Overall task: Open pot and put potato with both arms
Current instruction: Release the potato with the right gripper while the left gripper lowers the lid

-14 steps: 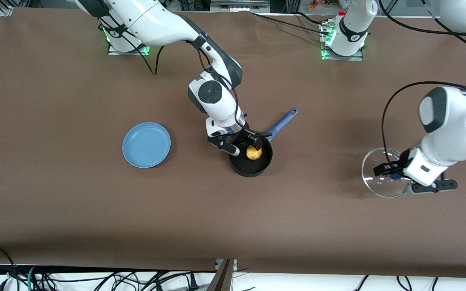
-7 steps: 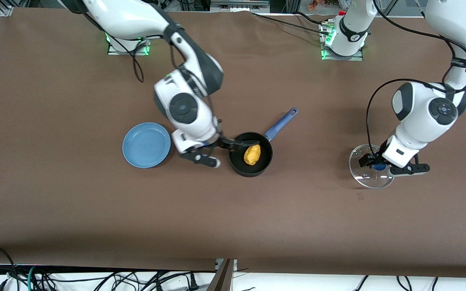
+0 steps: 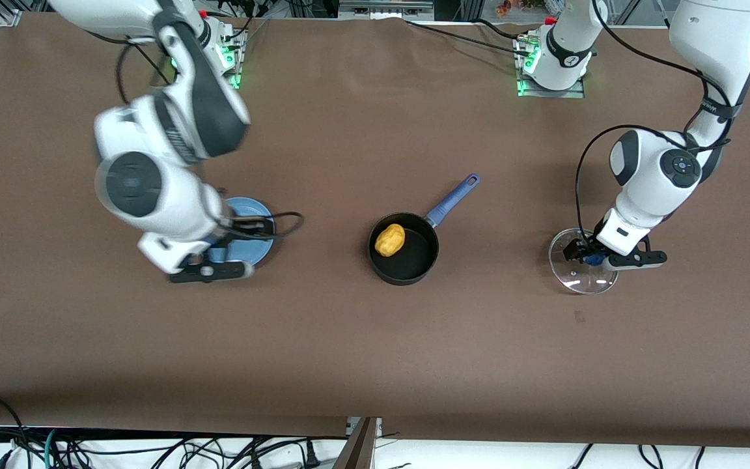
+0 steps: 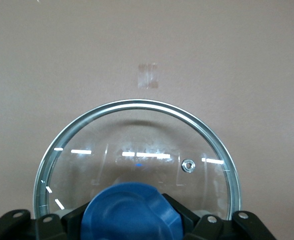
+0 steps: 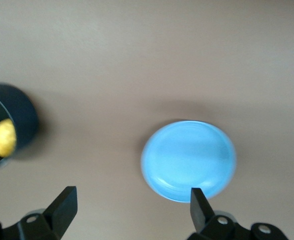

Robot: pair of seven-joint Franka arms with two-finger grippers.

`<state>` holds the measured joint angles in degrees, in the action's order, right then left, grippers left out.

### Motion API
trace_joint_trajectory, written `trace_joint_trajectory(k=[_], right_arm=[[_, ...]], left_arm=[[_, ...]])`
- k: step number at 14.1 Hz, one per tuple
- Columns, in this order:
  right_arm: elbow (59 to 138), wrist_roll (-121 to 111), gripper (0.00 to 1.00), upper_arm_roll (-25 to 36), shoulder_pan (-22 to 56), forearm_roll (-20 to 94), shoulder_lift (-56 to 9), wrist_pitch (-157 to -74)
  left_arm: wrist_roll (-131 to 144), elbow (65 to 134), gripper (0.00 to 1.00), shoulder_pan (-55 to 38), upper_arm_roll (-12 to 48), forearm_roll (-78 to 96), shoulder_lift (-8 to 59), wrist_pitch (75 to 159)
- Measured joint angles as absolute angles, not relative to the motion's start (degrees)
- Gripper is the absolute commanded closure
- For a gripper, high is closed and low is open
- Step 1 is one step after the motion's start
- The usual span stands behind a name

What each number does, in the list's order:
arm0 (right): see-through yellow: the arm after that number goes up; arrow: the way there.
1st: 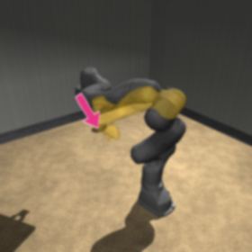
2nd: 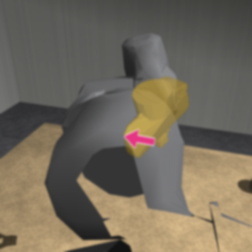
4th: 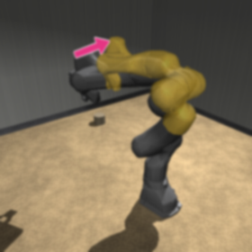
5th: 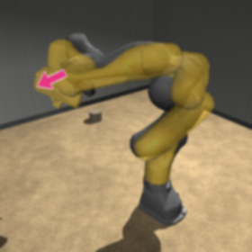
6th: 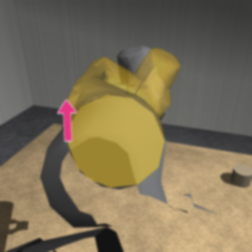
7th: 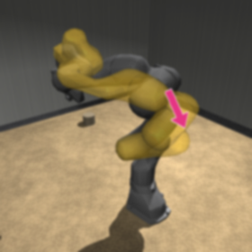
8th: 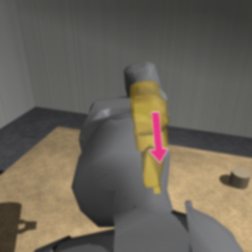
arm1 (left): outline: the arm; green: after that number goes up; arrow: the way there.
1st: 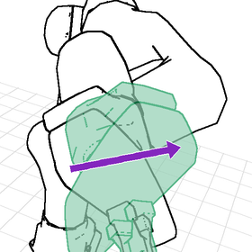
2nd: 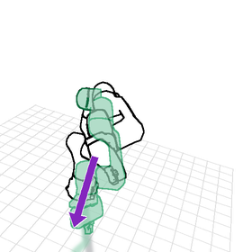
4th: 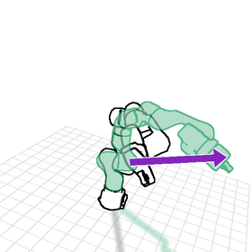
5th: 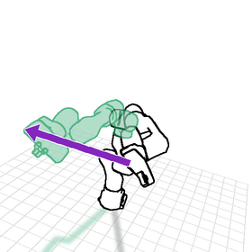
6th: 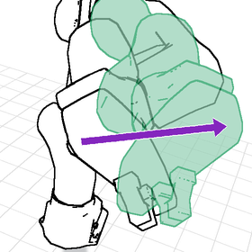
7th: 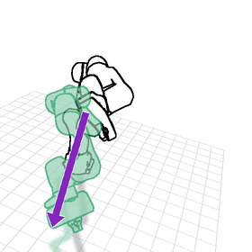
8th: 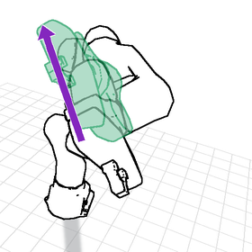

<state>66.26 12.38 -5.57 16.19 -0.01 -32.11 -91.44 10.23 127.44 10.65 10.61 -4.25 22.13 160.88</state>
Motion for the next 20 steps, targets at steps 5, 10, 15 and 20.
trace_joint_trajectory(k=[5, 10, 15, 20], right_arm=[[66.51, 3.31, 0.00, -5.49, 7.63, -0.02, -25.02, -87.25], [73.14, 2.95, 0.00, -5.58, 5.10, -2.79, -14.93, -86.04], [77.46, 0.02, 0.00, -5.65, 2.50, -2.88, -9.26, -84.53], [78.34, -0.73, 0.00, -5.65, 1.84, -3.13, -9.53, -84.40]], left_arm=[[9.96, 127.80, 0.75, 12.10, 10.49, -4.34, 24.39, 162.16], [9.72, 127.84, 0.60, 12.32, 9.87, -9.38, 25.62, 162.16], [9.71, 127.74, 0.39, 12.49, 9.84, -9.68, 25.63, 162.30], [9.71, 127.15, 0.28, 12.53, 9.83, -9.70, 25.19, 162.44]])
